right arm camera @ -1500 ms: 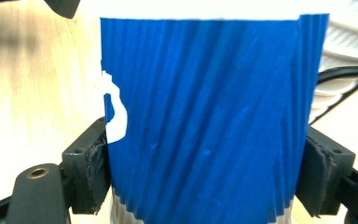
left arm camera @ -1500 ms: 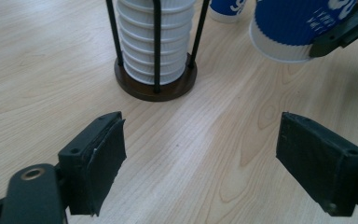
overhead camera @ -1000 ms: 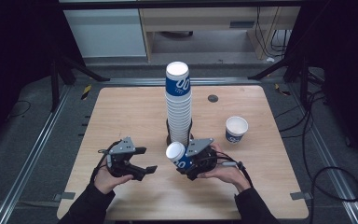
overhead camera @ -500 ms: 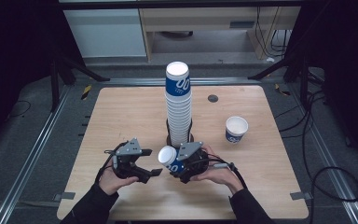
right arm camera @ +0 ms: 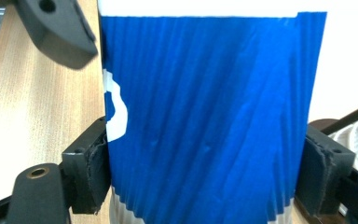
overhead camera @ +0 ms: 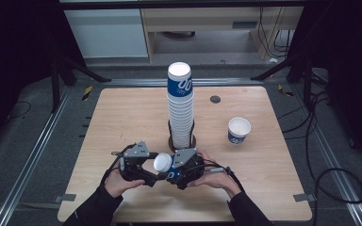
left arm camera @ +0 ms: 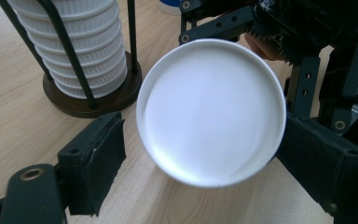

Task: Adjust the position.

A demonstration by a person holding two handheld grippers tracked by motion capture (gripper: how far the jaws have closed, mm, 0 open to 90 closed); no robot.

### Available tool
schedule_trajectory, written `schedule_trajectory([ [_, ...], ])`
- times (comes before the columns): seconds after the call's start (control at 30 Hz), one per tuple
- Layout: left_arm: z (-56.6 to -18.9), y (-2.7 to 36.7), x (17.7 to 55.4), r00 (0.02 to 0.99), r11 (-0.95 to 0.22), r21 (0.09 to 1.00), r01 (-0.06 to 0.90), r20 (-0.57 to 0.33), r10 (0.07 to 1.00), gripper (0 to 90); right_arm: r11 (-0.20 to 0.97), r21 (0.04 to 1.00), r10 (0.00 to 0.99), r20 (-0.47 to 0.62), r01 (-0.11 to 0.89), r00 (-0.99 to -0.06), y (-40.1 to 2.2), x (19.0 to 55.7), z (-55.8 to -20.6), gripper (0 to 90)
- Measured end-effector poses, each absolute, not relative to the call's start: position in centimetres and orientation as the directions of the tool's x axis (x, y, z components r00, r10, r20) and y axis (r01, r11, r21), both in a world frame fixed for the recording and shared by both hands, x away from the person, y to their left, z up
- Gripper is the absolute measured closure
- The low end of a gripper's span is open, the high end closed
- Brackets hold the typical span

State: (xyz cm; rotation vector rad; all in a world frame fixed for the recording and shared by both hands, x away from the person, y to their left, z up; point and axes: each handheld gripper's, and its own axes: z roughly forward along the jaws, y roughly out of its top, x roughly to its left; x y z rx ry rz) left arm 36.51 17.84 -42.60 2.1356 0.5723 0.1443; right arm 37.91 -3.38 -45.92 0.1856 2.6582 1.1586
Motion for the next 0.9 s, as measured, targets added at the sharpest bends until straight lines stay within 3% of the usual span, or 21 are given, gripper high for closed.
schedule_trajectory([
  [0.67,-42.90,17.26,36.28,0.889,-0.509,0.778,0.369,-0.135,0.437,25.5,0.688,0.725,0.166,-0.188,-0.022,-0.968,-2.59,37.42,-46.22,19.4],
  [0.9,-42.82,17.44,36.35,0.889,-0.504,0.780,0.371,-0.142,0.435,26.0,0.672,0.740,0.185,-0.150,0.013,-0.971,-2.67,37.53,-46.13,13.5],
])
